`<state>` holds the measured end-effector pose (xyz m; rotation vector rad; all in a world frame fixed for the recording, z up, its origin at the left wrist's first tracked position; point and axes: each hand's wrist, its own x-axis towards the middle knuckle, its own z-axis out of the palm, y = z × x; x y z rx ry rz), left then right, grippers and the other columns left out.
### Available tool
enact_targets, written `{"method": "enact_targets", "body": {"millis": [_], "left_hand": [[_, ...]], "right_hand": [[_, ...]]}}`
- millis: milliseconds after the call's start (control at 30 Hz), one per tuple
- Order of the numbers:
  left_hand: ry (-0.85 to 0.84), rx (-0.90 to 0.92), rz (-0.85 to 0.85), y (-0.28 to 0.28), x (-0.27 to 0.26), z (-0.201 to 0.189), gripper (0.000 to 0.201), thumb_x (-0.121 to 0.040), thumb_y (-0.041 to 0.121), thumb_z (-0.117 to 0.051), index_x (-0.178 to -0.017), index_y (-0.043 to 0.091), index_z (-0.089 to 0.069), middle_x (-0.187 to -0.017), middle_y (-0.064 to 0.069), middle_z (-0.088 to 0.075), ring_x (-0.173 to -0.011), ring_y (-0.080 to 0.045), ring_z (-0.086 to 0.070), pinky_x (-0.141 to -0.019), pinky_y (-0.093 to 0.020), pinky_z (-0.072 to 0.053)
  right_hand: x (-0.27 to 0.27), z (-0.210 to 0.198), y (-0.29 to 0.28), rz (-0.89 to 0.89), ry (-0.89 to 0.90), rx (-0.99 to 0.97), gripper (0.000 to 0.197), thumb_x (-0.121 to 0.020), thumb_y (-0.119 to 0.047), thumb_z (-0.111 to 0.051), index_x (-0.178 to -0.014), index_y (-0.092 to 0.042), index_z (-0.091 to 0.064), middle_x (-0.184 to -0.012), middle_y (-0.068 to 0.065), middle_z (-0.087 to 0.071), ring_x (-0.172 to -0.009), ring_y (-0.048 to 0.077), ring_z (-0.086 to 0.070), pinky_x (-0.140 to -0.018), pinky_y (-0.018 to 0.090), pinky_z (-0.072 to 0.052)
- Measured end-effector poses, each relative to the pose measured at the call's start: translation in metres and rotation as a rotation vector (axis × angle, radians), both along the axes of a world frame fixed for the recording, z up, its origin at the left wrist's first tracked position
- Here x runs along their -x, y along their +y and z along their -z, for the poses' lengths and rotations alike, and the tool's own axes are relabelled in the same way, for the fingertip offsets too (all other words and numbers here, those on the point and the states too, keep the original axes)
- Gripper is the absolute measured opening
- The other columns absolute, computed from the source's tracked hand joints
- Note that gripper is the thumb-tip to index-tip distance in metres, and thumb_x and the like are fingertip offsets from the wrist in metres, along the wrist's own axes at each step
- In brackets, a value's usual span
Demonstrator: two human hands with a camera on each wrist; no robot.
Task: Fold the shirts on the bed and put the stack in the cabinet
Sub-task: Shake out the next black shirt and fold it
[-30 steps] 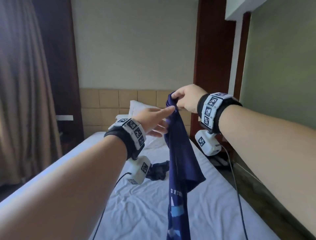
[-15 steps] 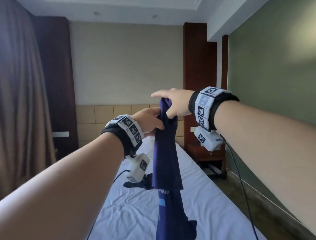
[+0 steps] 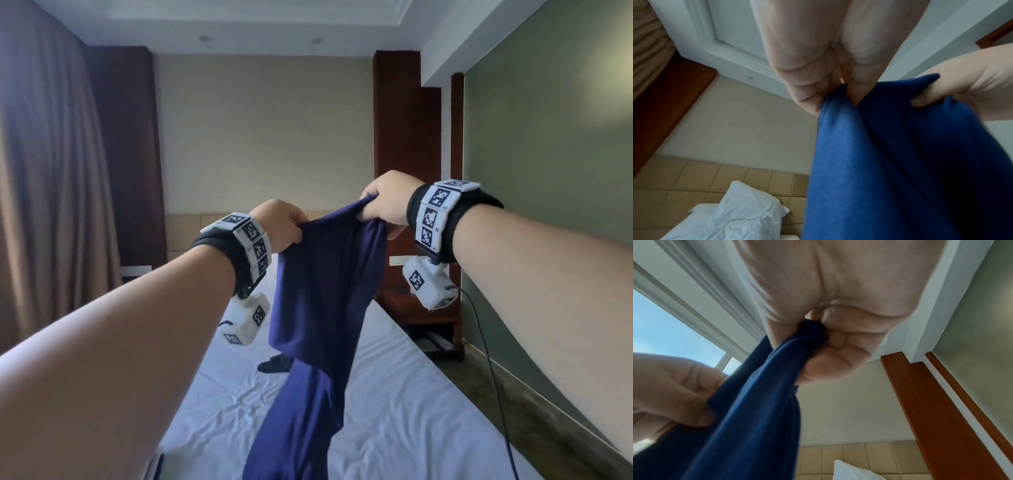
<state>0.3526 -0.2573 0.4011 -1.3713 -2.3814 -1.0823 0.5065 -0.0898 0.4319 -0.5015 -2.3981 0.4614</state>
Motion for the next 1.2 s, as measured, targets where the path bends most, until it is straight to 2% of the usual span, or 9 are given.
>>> {"method": "enact_targets", "body": {"millis": [100,267,367,533,700,833,967,1067,1200], "left_hand": [[0.01,-0.019,-0.055,-0.009,0.008,0.001,0.019,-0.089,0.01,-0.066,-0.098,0.025,-0.074,-0.076,0.007,-0.064,-0.068,-0.011,-0.058,-0.059,-0.018,-0.043],[0.062,0.122,-0.064,-0.028,0.016,0.005,0.015,-0.095,0.039,-0.069,-0.098,0.025,-0.076,-0.097,-0.003,-0.074,-0.081,-0.017,-0.064,-0.073,-0.025,-0.049],[0.038,0.205,-0.119,-0.04,0.023,0.007,0.027,-0.09,0.049,-0.072,-0.094,0.023,-0.077,-0.095,-0.003,-0.075,-0.081,-0.019,-0.067,-0.074,-0.027,-0.05],[-0.325,0.351,-0.032,-0.06,0.036,0.019,0.015,-0.087,0.025,-0.08,-0.1,0.019,-0.079,-0.107,-0.007,-0.077,-0.108,-0.027,-0.07,-0.097,-0.056,-0.055],[-0.58,0.325,-0.005,-0.068,0.035,0.04,0.027,-0.095,0.019,-0.069,-0.121,0.011,-0.07,-0.117,-0.009,-0.073,-0.107,-0.028,-0.067,-0.1,-0.054,-0.054],[-0.726,0.208,0.037,-0.071,0.034,0.054,0.034,-0.101,0.029,-0.059,-0.125,0.005,-0.065,-0.111,-0.014,-0.076,-0.103,-0.032,-0.074,-0.092,-0.046,-0.057],[-0.746,0.056,0.135,-0.075,0.037,0.059,0.013,-0.103,0.019,-0.058,-0.104,0.009,-0.065,-0.095,-0.012,-0.074,-0.075,-0.025,-0.073,-0.071,-0.041,-0.06],[-0.811,-0.089,0.264,-0.084,0.045,0.057,0.019,-0.1,0.006,-0.059,-0.089,0.019,-0.069,-0.09,-0.011,-0.069,-0.07,-0.024,-0.067,-0.064,-0.036,-0.058],[-0.878,-0.334,0.385,-0.092,0.041,0.057,0.022,-0.097,-0.002,-0.055,-0.087,0.014,-0.067,-0.09,-0.014,-0.068,-0.068,-0.024,-0.067,-0.062,-0.031,-0.06]], "right_hand": [[-0.007,0.003,0.008,0.04,-0.005,0.041,0.009,-0.079,-0.019,-0.078,-0.084,-0.012,-0.075,-0.075,0.009,-0.071,-0.067,0.026,-0.067,-0.069,0.046,-0.062],[-0.014,0.011,0.014,0.097,-0.025,-0.018,0.007,-0.083,-0.018,-0.075,-0.087,-0.023,-0.075,-0.071,-0.005,-0.066,-0.07,0.017,-0.06,-0.058,0.022,-0.047],[-0.018,0.019,0.021,0.119,-0.088,0.039,0.007,-0.087,-0.022,-0.072,-0.09,-0.015,-0.074,-0.076,0.005,-0.066,-0.071,0.023,-0.061,-0.07,0.033,-0.057],[-0.034,0.028,0.032,0.221,-0.15,-0.088,0.03,-0.093,-0.039,-0.065,-0.08,-0.012,-0.065,-0.079,0.006,-0.063,-0.079,0.027,-0.058,-0.065,0.033,-0.04],[-0.037,0.038,0.037,0.187,-0.151,-0.144,0.032,-0.097,-0.037,-0.062,-0.075,-0.014,-0.058,-0.077,0.004,-0.06,-0.072,0.025,-0.054,-0.061,0.033,-0.037],[-0.04,0.039,0.037,0.197,-0.117,-0.188,0.024,-0.096,-0.033,-0.063,-0.095,-0.009,-0.066,-0.088,0.008,-0.065,-0.082,0.028,-0.059,-0.068,0.034,-0.041],[-0.045,0.038,0.043,0.22,-0.129,-0.168,0.011,-0.092,-0.021,-0.068,-0.102,-0.022,-0.069,-0.1,0.004,-0.07,-0.09,0.024,-0.062,-0.074,0.029,-0.042],[-0.048,0.04,0.045,0.144,-0.148,0.0,0.032,-0.091,-0.001,-0.063,-0.105,-0.029,-0.069,-0.101,0.003,-0.071,-0.095,0.026,-0.065,-0.076,0.026,-0.049],[-0.053,0.054,0.035,-0.038,0.065,0.559,0.043,-0.092,0.016,-0.043,-0.101,-0.014,-0.072,-0.095,0.016,-0.069,-0.08,0.03,-0.065,-0.057,0.029,-0.055]]}}
